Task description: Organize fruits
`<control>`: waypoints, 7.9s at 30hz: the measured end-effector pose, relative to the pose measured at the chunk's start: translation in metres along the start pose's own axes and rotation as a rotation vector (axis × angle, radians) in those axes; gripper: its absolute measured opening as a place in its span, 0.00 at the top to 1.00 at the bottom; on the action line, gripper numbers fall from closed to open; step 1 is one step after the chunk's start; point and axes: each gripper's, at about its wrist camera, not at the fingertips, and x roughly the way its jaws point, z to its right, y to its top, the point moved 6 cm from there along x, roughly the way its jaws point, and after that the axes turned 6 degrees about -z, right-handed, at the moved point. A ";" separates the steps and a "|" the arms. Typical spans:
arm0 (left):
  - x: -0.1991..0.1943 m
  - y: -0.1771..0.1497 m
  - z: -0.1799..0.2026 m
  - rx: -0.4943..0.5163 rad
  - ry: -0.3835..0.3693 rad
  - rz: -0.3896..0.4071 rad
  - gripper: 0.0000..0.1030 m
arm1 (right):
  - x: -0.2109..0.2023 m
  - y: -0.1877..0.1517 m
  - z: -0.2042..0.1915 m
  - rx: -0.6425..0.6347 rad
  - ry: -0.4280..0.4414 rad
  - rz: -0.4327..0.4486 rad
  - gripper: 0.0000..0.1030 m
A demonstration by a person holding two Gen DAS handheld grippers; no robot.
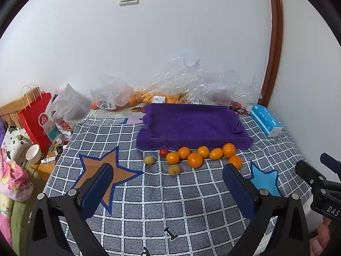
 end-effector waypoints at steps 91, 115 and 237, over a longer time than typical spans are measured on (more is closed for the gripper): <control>0.065 -0.002 -0.018 -0.017 -0.009 -0.068 0.00 | 0.091 -0.007 -0.021 -0.011 0.021 -0.106 0.00; 0.169 -0.012 -0.069 -0.090 -0.019 -0.250 0.07 | 0.224 -0.024 -0.023 -0.035 0.039 -0.276 0.42; 0.267 0.153 -0.010 -0.094 -0.121 -0.223 0.75 | 0.294 0.153 -0.020 -0.027 0.109 -0.099 0.60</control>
